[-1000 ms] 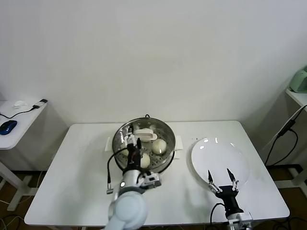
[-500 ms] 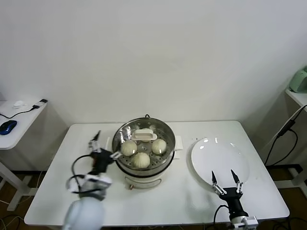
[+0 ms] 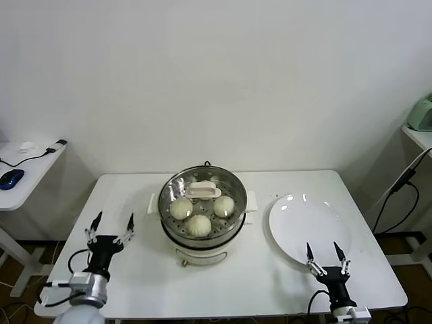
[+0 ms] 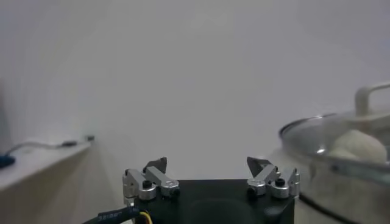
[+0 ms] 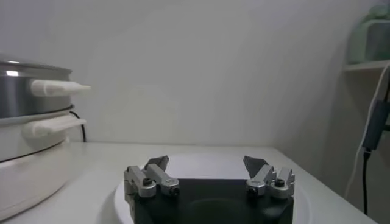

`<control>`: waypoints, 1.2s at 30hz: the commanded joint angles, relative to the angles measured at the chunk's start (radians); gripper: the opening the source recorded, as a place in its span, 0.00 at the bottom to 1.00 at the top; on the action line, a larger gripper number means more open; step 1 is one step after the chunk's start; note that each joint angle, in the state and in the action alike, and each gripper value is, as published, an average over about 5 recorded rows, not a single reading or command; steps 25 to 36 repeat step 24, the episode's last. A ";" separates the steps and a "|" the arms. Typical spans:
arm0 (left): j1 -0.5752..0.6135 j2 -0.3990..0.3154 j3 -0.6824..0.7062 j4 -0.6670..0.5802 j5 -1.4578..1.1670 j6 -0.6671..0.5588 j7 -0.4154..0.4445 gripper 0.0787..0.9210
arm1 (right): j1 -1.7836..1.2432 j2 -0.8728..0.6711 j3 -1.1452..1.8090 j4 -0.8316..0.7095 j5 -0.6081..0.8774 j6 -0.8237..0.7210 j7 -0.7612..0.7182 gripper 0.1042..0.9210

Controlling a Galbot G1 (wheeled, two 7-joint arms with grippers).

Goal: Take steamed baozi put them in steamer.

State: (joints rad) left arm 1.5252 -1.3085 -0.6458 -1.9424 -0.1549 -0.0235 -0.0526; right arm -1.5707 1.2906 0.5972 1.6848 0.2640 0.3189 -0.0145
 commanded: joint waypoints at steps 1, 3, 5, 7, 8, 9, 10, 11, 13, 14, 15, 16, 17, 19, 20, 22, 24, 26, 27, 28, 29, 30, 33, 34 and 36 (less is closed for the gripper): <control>0.069 0.025 -0.067 0.098 -0.232 -0.133 -0.017 0.88 | -0.006 -0.002 0.005 -0.007 0.035 0.005 -0.007 0.88; 0.057 0.024 -0.047 0.156 -0.209 -0.163 -0.016 0.88 | -0.007 -0.001 0.005 -0.005 0.037 0.005 -0.009 0.88; 0.046 0.024 -0.034 0.202 -0.195 -0.186 -0.012 0.88 | -0.006 0.002 0.004 -0.003 0.037 0.005 -0.010 0.88; 0.039 0.024 -0.024 0.235 -0.187 -0.203 -0.005 0.88 | -0.005 0.005 0.004 0.000 0.037 0.005 -0.010 0.88; 0.037 0.023 -0.019 0.247 -0.184 -0.209 -0.002 0.88 | -0.005 0.006 0.004 0.001 0.037 0.004 -0.011 0.88; 0.035 0.023 -0.014 0.257 -0.181 -0.215 0.000 0.88 | -0.005 0.006 0.003 0.001 0.036 0.004 -0.011 0.88; 0.034 0.022 -0.011 0.263 -0.176 -0.218 0.002 0.88 | -0.005 0.006 0.002 0.001 0.036 0.004 -0.011 0.88; 0.033 0.022 -0.007 0.266 -0.173 -0.221 0.003 0.88 | -0.005 0.007 0.001 0.002 0.035 0.003 -0.011 0.88; 0.033 0.021 -0.001 0.266 -0.168 -0.224 0.005 0.88 | -0.005 0.007 0.001 0.001 0.035 0.002 -0.011 0.88; 0.033 0.021 0.001 0.264 -0.167 -0.225 0.006 0.88 | -0.005 0.007 0.000 0.001 0.035 0.001 -0.011 0.88; 0.034 0.021 0.003 0.261 -0.166 -0.226 0.008 0.88 | -0.004 0.006 0.000 0.000 0.035 0.001 -0.012 0.88; 0.034 0.020 0.003 0.257 -0.164 -0.226 0.009 0.88 | -0.004 0.006 0.000 0.000 0.035 0.001 -0.012 0.88; 0.035 0.021 0.004 0.254 -0.163 -0.227 0.010 0.88 | -0.003 0.006 0.000 0.000 0.035 0.001 -0.012 0.88; 0.035 0.020 0.004 0.247 -0.159 -0.225 0.011 0.88 | -0.002 0.006 0.000 0.000 0.036 0.001 -0.012 0.88; 0.036 0.020 0.005 0.244 -0.157 -0.223 0.011 0.88 | -0.001 0.006 0.000 0.000 0.036 0.002 -0.012 0.88; 0.036 0.019 0.005 0.240 -0.154 -0.220 0.010 0.88 | 0.000 0.008 0.000 -0.001 0.036 0.003 -0.012 0.88; 0.035 0.019 0.005 0.239 -0.153 -0.218 0.009 0.88 | 0.000 0.008 0.000 -0.002 0.036 0.003 -0.012 0.88; 0.035 0.019 0.005 0.239 -0.153 -0.218 0.009 0.88 | 0.000 0.008 0.000 -0.002 0.036 0.003 -0.012 0.88; 0.035 0.019 0.005 0.239 -0.153 -0.218 0.009 0.88 | 0.000 0.008 0.000 -0.002 0.036 0.003 -0.012 0.88; 0.035 0.019 0.005 0.239 -0.153 -0.218 0.009 0.88 | 0.000 0.008 0.000 -0.002 0.036 0.003 -0.012 0.88; 0.035 0.019 0.005 0.239 -0.153 -0.218 0.009 0.88 | 0.000 0.008 0.000 -0.002 0.036 0.003 -0.012 0.88; 0.035 0.019 0.005 0.239 -0.153 -0.218 0.009 0.88 | 0.000 0.008 0.000 -0.002 0.036 0.003 -0.012 0.88; 0.035 0.019 0.005 0.239 -0.153 -0.218 0.009 0.88 | 0.000 0.008 0.000 -0.002 0.036 0.003 -0.012 0.88; 0.035 0.019 0.005 0.239 -0.153 -0.218 0.009 0.88 | 0.000 0.008 0.000 -0.002 0.036 0.003 -0.012 0.88; 0.035 0.019 0.005 0.239 -0.153 -0.218 0.009 0.88 | 0.000 0.008 0.000 -0.002 0.036 0.003 -0.012 0.88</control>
